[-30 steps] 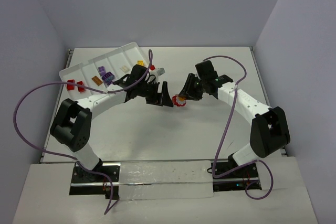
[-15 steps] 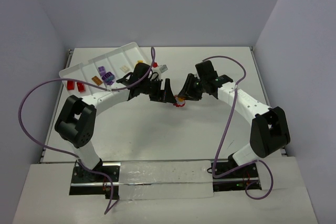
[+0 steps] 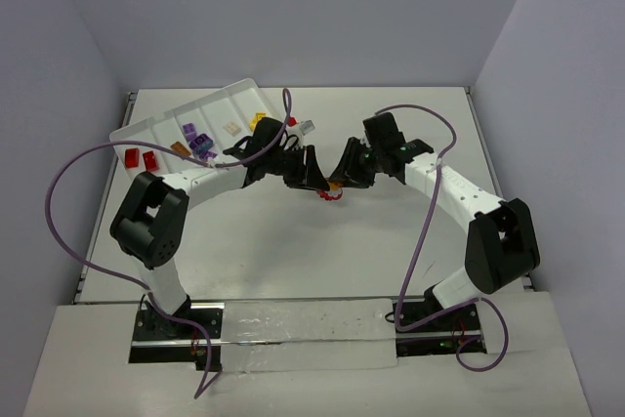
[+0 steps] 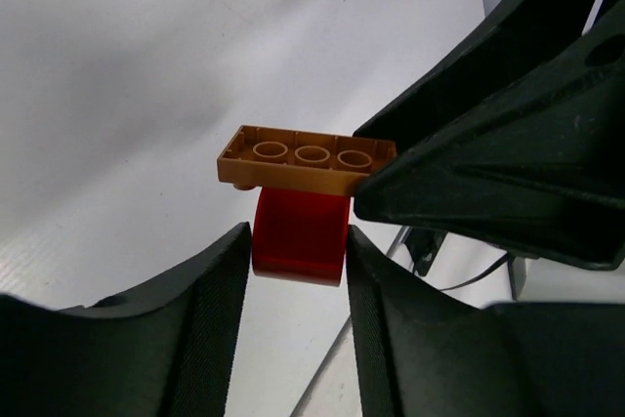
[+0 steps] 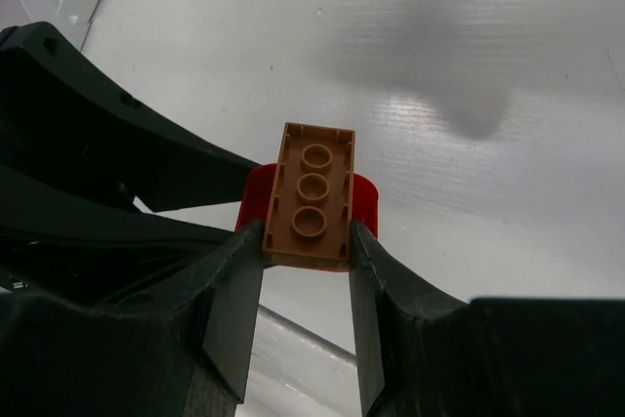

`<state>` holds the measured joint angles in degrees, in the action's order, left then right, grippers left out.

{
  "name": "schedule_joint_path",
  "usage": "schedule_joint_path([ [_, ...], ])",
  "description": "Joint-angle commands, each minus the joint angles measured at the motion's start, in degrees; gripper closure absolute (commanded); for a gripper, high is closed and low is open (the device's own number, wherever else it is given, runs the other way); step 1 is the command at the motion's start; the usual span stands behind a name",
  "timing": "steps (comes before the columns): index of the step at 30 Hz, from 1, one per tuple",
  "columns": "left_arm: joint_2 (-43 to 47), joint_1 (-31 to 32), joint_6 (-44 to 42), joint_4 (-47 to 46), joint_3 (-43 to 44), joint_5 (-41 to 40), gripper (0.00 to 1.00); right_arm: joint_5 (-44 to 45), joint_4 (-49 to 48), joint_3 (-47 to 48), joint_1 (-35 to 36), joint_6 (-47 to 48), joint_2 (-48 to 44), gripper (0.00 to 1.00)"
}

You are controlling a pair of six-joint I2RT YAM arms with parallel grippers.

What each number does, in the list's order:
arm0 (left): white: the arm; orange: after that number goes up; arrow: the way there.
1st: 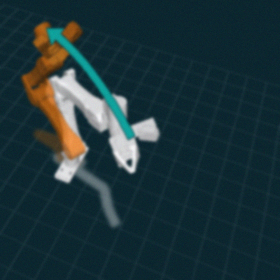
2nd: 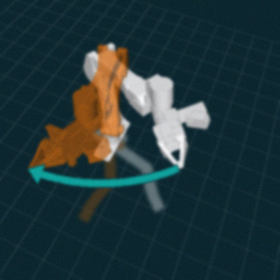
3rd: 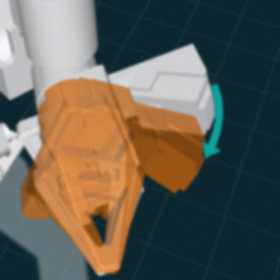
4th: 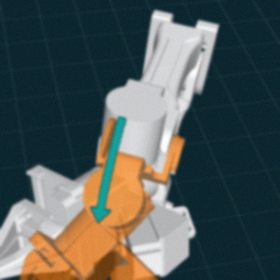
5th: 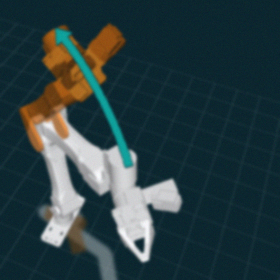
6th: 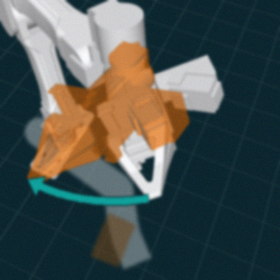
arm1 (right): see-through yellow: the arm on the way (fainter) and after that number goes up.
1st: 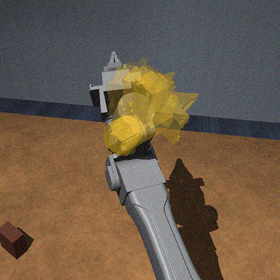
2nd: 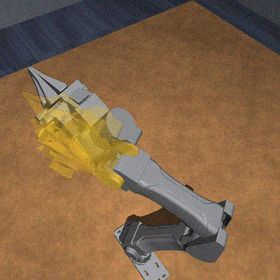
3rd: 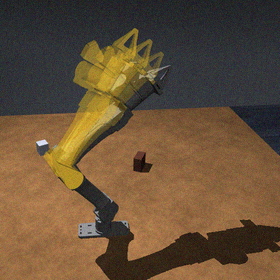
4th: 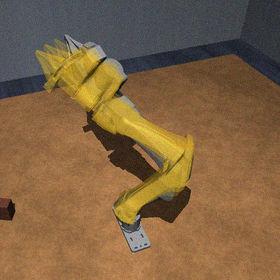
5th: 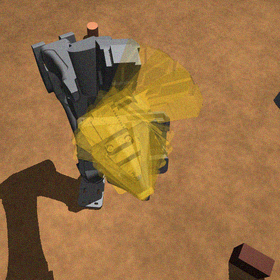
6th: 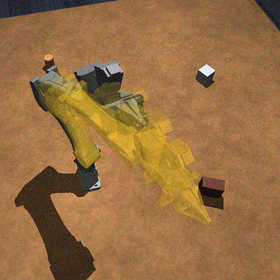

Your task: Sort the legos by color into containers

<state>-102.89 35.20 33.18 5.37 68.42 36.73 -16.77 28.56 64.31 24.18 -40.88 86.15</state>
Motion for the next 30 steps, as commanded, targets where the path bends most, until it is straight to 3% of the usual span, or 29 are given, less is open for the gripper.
schedule_joint_path([
  [1,0.1,0.3,0.9,-3.8,2.0,1.2,0.68,-0.5,-1.6,2.1,-0.2,-0.1,-2.6,0.97],
  [3,0.2,0.3,0.7,-3.0,2.2,1.3,0.97,0.0,-1.5,2.2,-0.9,-0.1,-2.7,0.97],
  [4,0.3,0.3,0.5,-2.6,2.1,1.3,1.0,0.0,-1.5,2.1,-1.3,-0.2,-2.6,0.97],
  [14,3.9,0.2,-0.3,-1.1,-2.8,1.1,1.0,-5.9,-6.7,-0.2,-10.3,-3.7,-3.8,0.97],
  [22,10.7,-4.2,-4.4,14.2,-1.4,-11.8,1.0,-3.5,-5.4,-3.9,-12.6,-1.5,-5.3,0.97],
  [25,13.4,-11.5,-3.2,21.2,-0.1,-22.0,1.0,-3.3,-5.0,-5.2,-13.1,-0.7,-6.0,0.97],
  [30,22.3,-30.0,-0.4,24.9,-3.3,-26.6,1.0,-4.3,-4.7,-4.8,-13.6,0.3,-6.5,0.97],
])
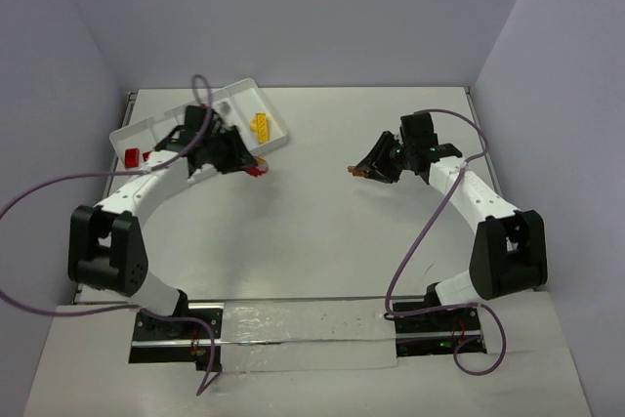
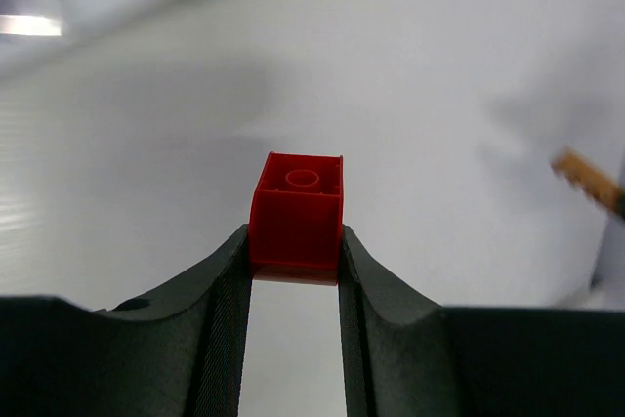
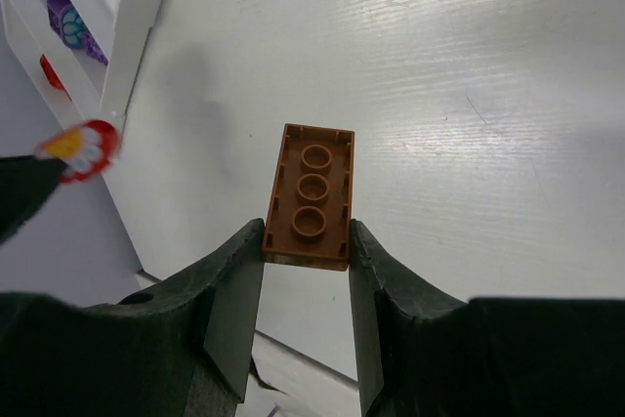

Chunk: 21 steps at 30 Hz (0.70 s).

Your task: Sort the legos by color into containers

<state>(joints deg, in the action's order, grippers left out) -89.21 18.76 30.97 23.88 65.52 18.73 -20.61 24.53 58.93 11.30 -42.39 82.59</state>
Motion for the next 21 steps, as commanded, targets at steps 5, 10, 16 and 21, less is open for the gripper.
schedule_joint_path([
  [5,14.6,-28.2,6.4,7.5,-2.1,-17.8,1.0,-0.1,1.3,2.7,-0.7,2.9,-4.3,0.97],
  [10,14.4,-38.5,10.5,2.7,-3.3,-16.2,1.0,2.1,3.0,3.9,-0.5,4.9,-5.8,0.96],
  [16,5.2,-39.9,10.9,3.4,2.8,-17.5,1.0,2.7,3.4,2.9,-0.4,5.4,-7.0,0.95],
  [21,2.3,-40.4,12.0,-0.1,1.7,-18.1,0.95,1.9,2.5,1.9,-0.4,4.8,-8.1,0.95],
])
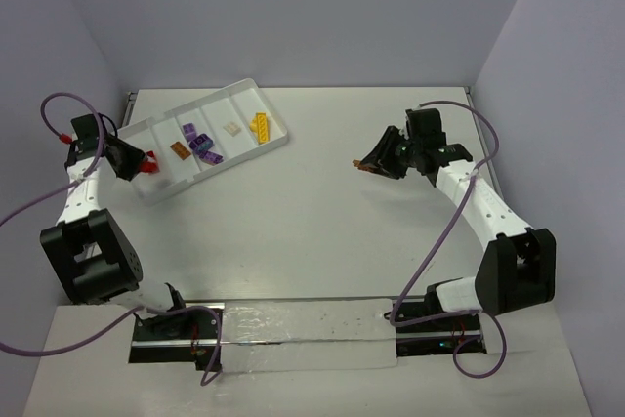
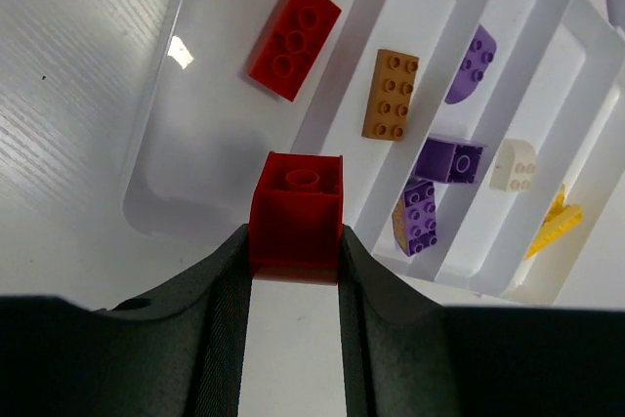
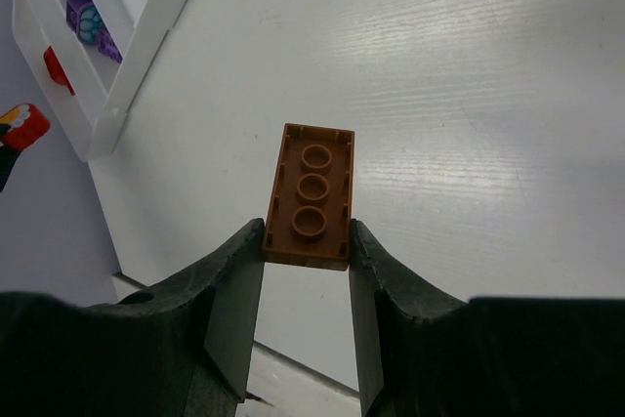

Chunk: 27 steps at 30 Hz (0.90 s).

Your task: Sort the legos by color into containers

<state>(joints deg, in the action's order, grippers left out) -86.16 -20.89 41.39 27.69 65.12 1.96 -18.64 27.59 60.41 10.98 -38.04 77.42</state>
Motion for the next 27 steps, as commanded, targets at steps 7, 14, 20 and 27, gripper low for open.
schedule_joint_path([
  [7,-4.8,-0.8,2.9,-4.4,1.1,-1.6,0.26,0.0,-0.1,1.8,-0.1,1.2,-2.5,0.95],
  [14,-2.5,-0.6,1.2,-3.4,2.4,-1.6,0.07,0.2,0.4,1.5,0.1,1.9,-2.6,0.95],
  [20,3.0,8.4,-9.1,-1.5,8.1,-0.2,0.1,-2.3,1.5,4.1,2.3,4.4,-0.9,0.94],
  [27,0.9,26.4,-23.8,-1.2,10.7,15.7,0.2,-17.5,4.8,8.7,3.2,8.9,5.0,0.95],
])
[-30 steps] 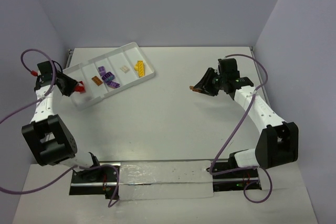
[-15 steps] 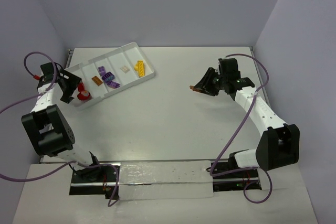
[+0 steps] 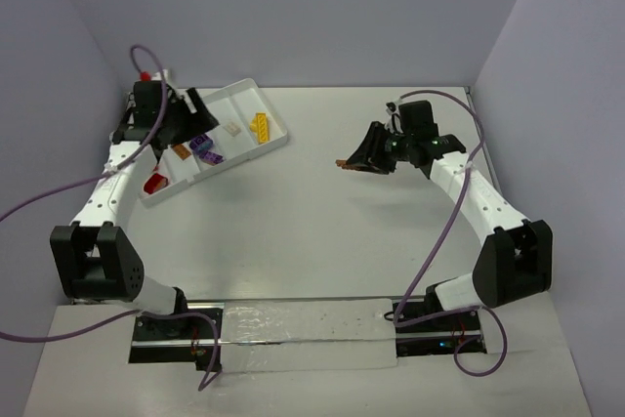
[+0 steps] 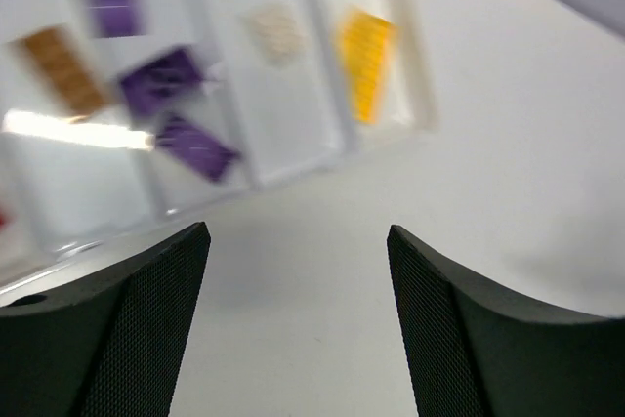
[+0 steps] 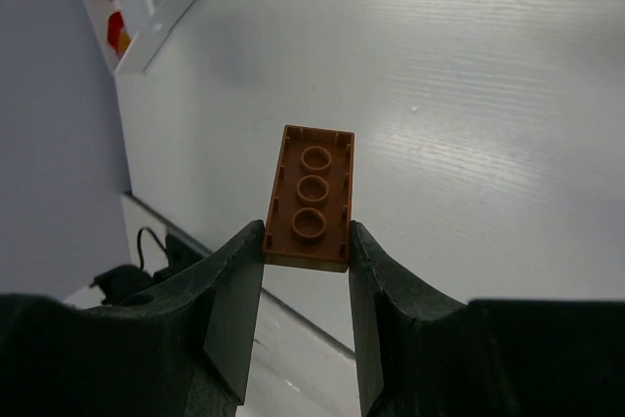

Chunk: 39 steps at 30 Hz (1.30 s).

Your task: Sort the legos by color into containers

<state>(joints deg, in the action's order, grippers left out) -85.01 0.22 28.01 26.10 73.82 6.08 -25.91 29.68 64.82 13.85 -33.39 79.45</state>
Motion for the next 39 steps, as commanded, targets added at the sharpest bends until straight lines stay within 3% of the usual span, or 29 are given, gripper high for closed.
schedule_joint_path([
  [1,-0.6,7.4,-12.1,-0.3,1.7,14.9,0.2,-13.4,3.6,4.7,0.3,5.2,4.0,0.95],
  [7,2.9,16.6,-19.1,-8.9,-4.6,20.9,0.21,-27.4,2.9,3.2,0.4,5.8,6.8,0.94],
  [12,5.3,19.4,-23.1,-14.5,-10.0,28.4,0.25,-32.7,2.6,2.5,0.7,6.1,8.8,0.93],
  [21,8.6,27.8,-27.3,-24.3,-16.5,23.9,0.2,-37.5,-0.8,1.5,2.1,5.4,11.5,0.92],
  [30,6.2,32.7,-33.4,-20.9,-13.1,23.9,0.19,-39.1,0.2,3.1,2.5,6.6,12.7,0.91],
  [39,3.4,34.6,-38.3,-13.0,-8.6,30.0,0.21,-39.4,0.2,3.5,2.6,6.5,13.8,0.91],
])
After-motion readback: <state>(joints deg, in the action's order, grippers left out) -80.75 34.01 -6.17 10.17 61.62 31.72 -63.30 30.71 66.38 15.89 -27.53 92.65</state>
